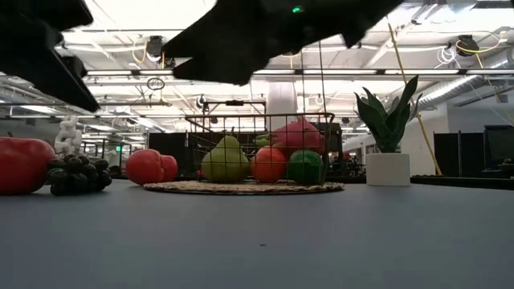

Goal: Build produce basket
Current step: Put the grapes into the gold wire basket

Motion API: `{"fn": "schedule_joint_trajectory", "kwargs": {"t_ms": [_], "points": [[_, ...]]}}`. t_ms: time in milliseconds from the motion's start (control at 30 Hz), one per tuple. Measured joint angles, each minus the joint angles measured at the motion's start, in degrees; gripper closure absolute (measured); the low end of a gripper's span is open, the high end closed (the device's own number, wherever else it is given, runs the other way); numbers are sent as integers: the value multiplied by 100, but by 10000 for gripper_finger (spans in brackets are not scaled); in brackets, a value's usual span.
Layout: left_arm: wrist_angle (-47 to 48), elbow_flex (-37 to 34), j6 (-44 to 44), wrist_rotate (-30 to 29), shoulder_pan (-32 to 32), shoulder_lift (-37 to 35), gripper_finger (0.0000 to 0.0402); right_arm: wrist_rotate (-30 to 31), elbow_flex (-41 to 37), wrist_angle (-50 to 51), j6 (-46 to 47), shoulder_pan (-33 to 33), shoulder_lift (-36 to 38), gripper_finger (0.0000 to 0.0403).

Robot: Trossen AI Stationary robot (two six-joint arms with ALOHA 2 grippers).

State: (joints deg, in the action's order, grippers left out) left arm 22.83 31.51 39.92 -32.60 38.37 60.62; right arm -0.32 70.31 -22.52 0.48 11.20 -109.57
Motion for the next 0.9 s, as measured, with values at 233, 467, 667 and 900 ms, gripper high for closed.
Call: {"fn": "schedule_joint_trajectory", "kwargs": {"t_ms": [233, 467, 667, 900], "points": [[147, 33, 253, -246, 410, 0, 245, -599, 832, -16, -320, -96, -727, 119], [150, 35, 315, -474, 334, 0, 259, -576, 998, -959, -137, -94, -1585, 119], [160, 35, 310, -523, 334, 0, 265, -157, 1137, -1448, -218, -210, -1867, 119], [588, 37, 574, -1413, 329, 0, 266, -105, 2627, -434, -453, -501, -2730, 119]]}}
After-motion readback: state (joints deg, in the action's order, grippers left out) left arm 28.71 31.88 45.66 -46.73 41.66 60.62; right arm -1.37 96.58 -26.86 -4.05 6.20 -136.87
